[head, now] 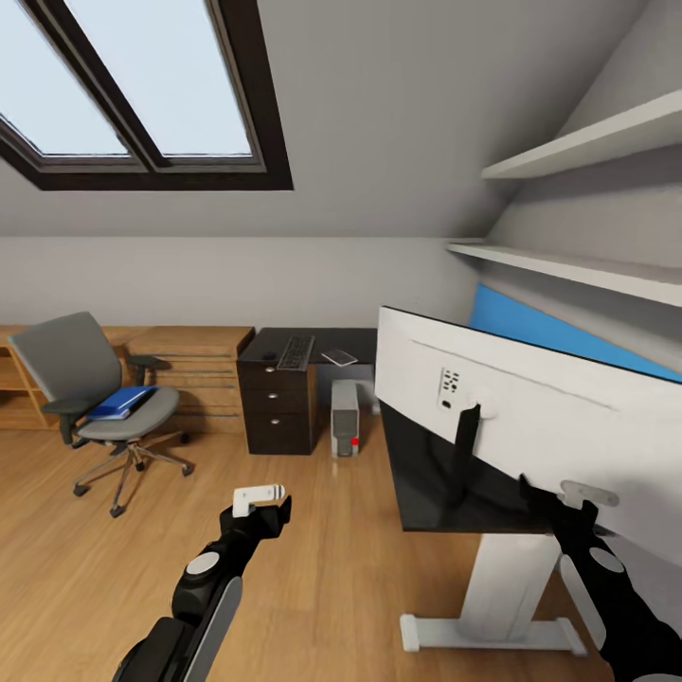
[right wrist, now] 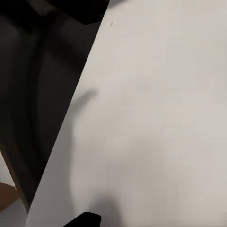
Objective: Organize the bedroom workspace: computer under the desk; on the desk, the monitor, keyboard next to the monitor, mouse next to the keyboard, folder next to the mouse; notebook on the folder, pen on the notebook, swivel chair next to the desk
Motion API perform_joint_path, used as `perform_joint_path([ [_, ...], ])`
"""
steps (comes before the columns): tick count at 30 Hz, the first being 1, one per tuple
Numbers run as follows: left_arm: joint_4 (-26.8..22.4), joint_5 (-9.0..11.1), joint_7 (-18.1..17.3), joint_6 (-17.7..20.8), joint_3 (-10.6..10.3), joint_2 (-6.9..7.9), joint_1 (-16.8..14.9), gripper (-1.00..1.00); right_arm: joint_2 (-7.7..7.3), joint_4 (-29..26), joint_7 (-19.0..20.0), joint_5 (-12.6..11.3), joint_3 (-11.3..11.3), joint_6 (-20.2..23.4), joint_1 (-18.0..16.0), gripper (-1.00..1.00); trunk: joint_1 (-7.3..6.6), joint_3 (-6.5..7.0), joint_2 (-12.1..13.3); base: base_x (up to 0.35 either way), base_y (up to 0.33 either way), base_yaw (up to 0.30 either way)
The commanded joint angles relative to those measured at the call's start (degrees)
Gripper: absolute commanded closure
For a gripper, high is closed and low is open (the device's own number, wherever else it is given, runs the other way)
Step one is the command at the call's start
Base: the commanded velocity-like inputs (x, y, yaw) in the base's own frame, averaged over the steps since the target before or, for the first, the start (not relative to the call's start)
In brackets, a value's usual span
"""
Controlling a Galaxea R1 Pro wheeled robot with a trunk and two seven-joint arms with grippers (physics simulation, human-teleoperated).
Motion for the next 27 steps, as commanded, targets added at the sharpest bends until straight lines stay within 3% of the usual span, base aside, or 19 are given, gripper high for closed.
perform_joint_path([
  [1, 0.36, 0.61, 0.57, 0.21, -0.22, 0.01, -0.05, -1.0, -0.04, 0.01, -0.19, -0.58, 0.11, -0.2, -0.03, -1.0, 0.02, -0.07, -0.04, 0.161, -0.167, 0.0],
  [16, 0.84, 0.77, 0.61, 0.22, -0.34, 0.01, -0.05, -1.0, -0.04, 0.01, -1.35, -0.47, 0.22, -0.29, -0.03, -1.0, 0.02, -0.07, -0.04, 0.166, -0.133, 0.0],
  [27, 1.42, 0.81, 0.46, 0.37, 0.5, 0.32, -0.05, -1.0, -0.16, 0.19, -2.0, -0.28, 0.22, -0.44, -0.03, -1.0, 0.02, -0.07, -0.04, 0.126, -0.02, 0.0],
])
